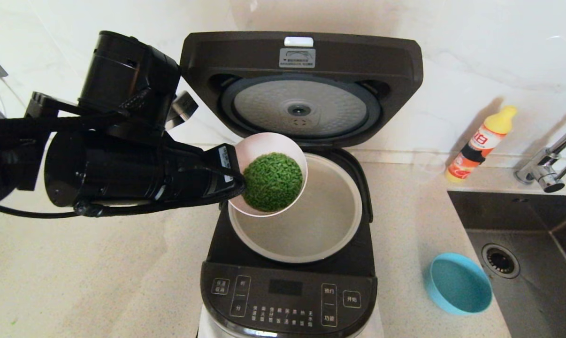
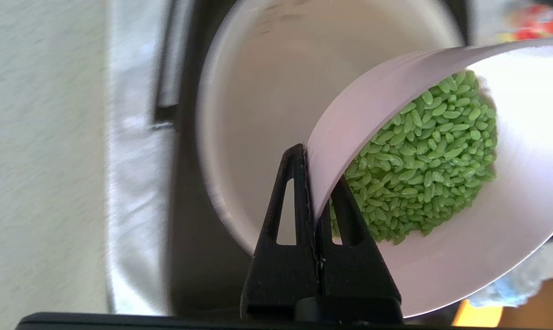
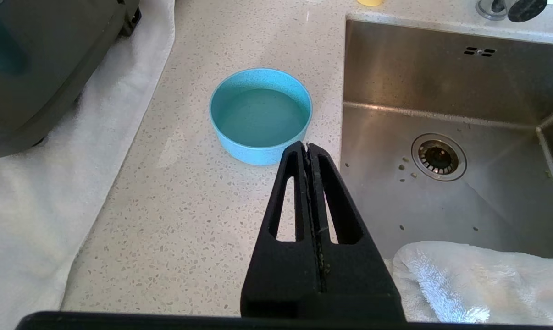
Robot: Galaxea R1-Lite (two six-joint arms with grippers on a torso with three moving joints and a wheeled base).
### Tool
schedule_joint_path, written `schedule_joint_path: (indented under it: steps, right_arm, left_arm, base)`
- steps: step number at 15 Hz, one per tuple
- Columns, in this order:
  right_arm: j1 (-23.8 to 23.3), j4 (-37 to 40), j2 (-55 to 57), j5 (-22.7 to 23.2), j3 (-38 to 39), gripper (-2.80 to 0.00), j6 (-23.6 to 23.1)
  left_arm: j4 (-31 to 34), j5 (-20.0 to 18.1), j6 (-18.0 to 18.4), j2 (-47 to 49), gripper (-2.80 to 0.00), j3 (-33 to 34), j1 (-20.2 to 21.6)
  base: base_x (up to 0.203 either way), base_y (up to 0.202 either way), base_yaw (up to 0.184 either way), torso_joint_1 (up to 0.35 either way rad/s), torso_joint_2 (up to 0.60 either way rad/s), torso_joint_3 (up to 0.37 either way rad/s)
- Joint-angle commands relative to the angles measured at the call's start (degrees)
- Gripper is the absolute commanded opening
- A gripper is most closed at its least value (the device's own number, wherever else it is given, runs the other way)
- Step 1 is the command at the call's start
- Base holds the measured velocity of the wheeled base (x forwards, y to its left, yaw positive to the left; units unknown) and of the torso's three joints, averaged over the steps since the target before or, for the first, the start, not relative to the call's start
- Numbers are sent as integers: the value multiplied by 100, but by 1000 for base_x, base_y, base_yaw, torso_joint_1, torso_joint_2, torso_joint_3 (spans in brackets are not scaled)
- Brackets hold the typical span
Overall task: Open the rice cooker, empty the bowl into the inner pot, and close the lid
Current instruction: Pour the chopped green onions from the bowl into the rice cooker
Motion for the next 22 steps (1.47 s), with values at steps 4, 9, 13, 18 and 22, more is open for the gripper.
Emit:
schedule_joint_path:
  steps: [4,9,13,18,22]
  right_arm:
    - [1,-2,-1,3,9,-280,-2]
    - [1,-2,-1,3,9,-280,-2]
    - [1,-2,-1,3,9,-280,-2]
    - [1,-2,-1,3,9,-280,-2]
    - [1,-2,-1,3,7,-280,-2]
  left_arm:
    - [-800,117,336,363,-280,-42,-150]
    - [-1343,149,380,553,-280,171,-142]
    - [-2468,666,863,888,-280,473,-142]
    - [-3628,824,1018,1129,-280,814,-142]
    - [-4161,816,1121,1129,-280,997,-142]
  base:
    - [0,0,0,0,0,0]
    - [0,0,0,0,0,0]
    - [0,0,0,0,0,0]
    - [0,0,0,0,0,0]
    - [0,0,0,0,0,0]
